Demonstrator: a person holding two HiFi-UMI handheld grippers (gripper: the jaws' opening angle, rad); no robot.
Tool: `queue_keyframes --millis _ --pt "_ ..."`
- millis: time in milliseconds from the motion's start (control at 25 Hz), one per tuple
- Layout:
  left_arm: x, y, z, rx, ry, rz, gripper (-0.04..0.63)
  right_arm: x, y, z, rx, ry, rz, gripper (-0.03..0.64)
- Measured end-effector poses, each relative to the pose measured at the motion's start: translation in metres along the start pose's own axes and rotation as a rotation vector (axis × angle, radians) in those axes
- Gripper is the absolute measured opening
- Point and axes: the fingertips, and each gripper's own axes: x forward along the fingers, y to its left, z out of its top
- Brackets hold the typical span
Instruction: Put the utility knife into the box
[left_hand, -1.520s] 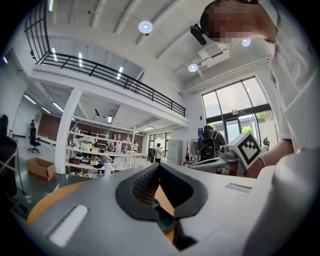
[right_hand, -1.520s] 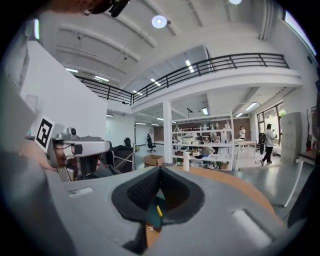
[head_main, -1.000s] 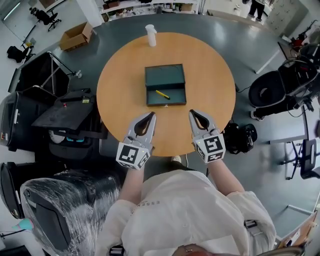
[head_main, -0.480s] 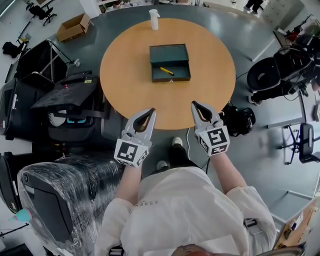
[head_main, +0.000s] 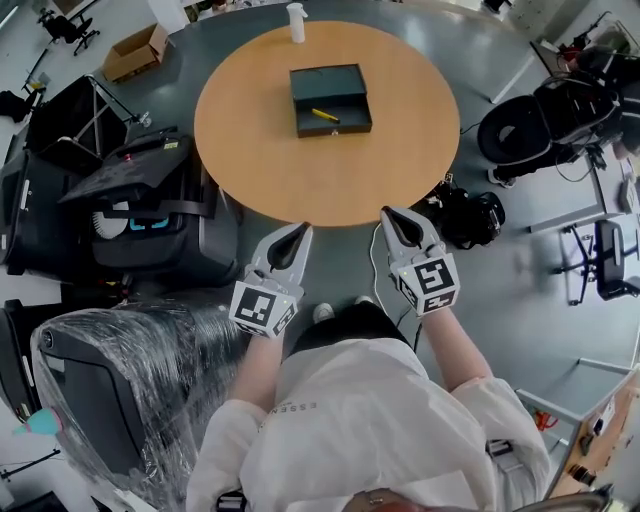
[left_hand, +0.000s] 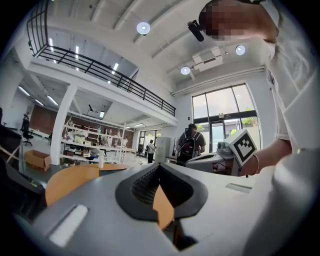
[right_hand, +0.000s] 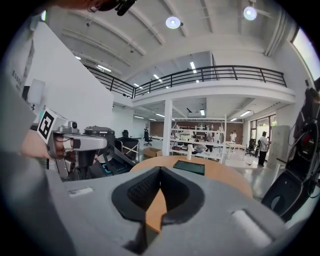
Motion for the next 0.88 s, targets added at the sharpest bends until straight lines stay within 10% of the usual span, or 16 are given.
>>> queue_keyframes --millis 880 --pt "-0.005 -0.076 0.008 0.057 -0.006 0.024 0.012 -0.06 0.025 -0.003 -0.046 -0.023 0.164 -0.008"
